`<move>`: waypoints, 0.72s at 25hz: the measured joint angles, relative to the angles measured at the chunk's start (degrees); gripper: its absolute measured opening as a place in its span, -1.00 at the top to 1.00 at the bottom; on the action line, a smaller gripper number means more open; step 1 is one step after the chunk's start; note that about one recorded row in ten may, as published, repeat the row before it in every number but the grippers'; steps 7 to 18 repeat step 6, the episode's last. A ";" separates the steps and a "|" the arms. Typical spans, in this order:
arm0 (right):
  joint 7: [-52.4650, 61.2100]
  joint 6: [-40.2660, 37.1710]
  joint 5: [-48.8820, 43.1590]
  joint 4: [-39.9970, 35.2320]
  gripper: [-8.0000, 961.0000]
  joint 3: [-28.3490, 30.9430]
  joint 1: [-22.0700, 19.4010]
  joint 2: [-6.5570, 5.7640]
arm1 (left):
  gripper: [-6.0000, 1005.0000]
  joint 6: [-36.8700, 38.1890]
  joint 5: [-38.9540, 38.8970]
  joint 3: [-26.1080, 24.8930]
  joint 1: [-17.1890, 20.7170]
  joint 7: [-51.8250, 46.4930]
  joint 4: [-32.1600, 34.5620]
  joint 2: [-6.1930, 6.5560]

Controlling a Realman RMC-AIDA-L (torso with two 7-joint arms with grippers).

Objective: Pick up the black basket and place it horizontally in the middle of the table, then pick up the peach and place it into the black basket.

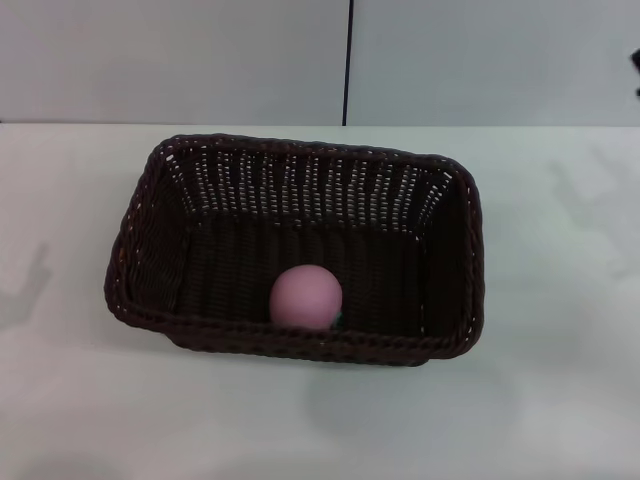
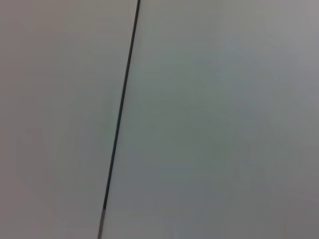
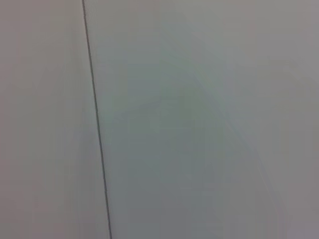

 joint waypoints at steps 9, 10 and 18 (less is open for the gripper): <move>-3.78 3.69 0.36 3.96 -0.38 0.24 2.83 0.18 | -0.53 -0.26 -0.08 -2.56 -1.53 7.69 -3.39 0.01; -3.78 3.69 0.36 3.96 -0.38 0.24 2.83 0.18 | -0.53 -0.26 -0.08 -2.56 -1.53 7.69 -3.39 0.01; -3.78 3.69 0.36 3.96 -0.38 0.24 2.83 0.18 | -0.53 -0.26 -0.08 -2.56 -1.53 7.69 -3.39 0.01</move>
